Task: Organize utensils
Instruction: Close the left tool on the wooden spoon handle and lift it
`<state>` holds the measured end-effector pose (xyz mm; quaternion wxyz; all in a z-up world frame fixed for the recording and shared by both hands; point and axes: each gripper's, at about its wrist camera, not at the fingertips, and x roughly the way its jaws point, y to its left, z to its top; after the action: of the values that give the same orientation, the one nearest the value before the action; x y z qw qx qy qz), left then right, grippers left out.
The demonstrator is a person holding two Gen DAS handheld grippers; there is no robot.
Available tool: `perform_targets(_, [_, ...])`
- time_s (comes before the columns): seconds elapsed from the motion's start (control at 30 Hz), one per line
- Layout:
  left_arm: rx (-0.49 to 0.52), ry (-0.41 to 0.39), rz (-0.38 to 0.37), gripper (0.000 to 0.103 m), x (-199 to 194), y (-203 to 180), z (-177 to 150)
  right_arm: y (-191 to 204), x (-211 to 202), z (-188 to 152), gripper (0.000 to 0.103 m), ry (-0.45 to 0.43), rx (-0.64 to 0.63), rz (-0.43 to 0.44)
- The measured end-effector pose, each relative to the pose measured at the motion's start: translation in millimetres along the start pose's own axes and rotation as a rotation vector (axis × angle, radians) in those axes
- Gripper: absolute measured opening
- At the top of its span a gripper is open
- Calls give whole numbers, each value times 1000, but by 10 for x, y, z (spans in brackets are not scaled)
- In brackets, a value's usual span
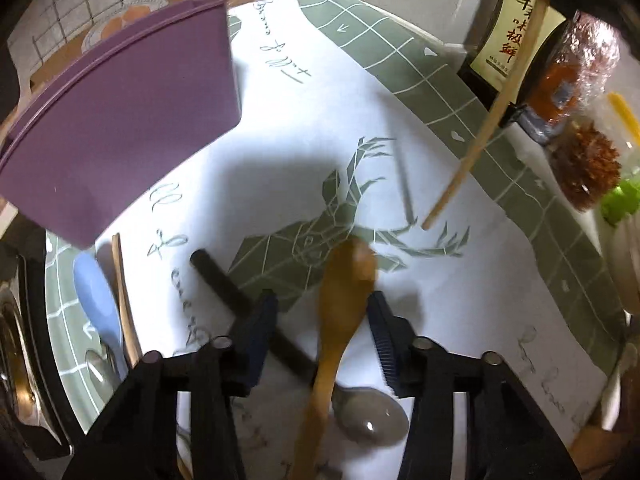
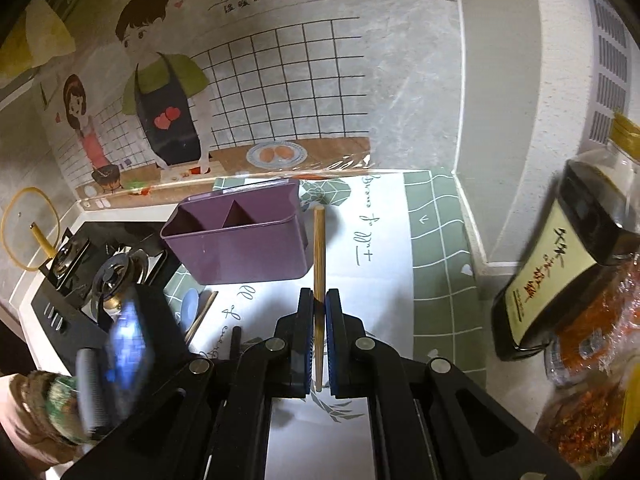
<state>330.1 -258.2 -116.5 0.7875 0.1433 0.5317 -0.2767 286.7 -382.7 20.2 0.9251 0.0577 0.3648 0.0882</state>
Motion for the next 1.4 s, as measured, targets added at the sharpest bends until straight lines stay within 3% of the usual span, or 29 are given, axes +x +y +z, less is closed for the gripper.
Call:
perform_targets(0.13, [13, -24, 56, 23, 4, -75, -3, 1, -34, 11, 6, -7, -1, -4])
perform_targets(0.33, [-83, -74, 71, 21, -143, 72, -150, 109, -15, 19, 6, -4, -18, 18])
perform_targets(0.4, [-128, -103, 62, 5, -252, 157, -222, 164, -11, 23, 6, -4, -29, 34])
perform_targets(0.63, [-279, -249, 50, 4, -755, 473, -517, 394, 14, 35, 6, -1, -75, 76])
perform_targets(0.8, [-288, -202, -48, 7, -737, 672, -598, 465, 74, -2, 6, 19, -99, 79])
perform_targets(0.87, [-241, -182, -53, 14, -677, 629, -559, 466, 126, -27, 6, 36, -97, 79])
perform_targets(0.93, [-180, -149, -44, 38, -558, 544, -511, 452, 169, -55, 6, 55, -92, 79])
perform_targets(1.0, [-149, -119, -16, 44, -431, 468, -440, 433, 179, -77, 6, 65, -92, 76])
perform_targets(1.27, [-110, -46, 84, 43, -65, 311, -163, 366, 135, -118, 6, 68, -88, 65])
perform_targets(1.3, [-108, -48, 103, 41, -54, 299, -145, 363, 136, -117, 6, 69, -86, 65])
perform_targets(1.33, [-113, -54, 103, 31, -60, 290, -135, 361, 138, -116, 6, 70, -83, 66])
perform_targets(1.4, [-134, -64, 107, 30, -85, 296, -146, 373, 135, -113, 6, 69, -81, 73])
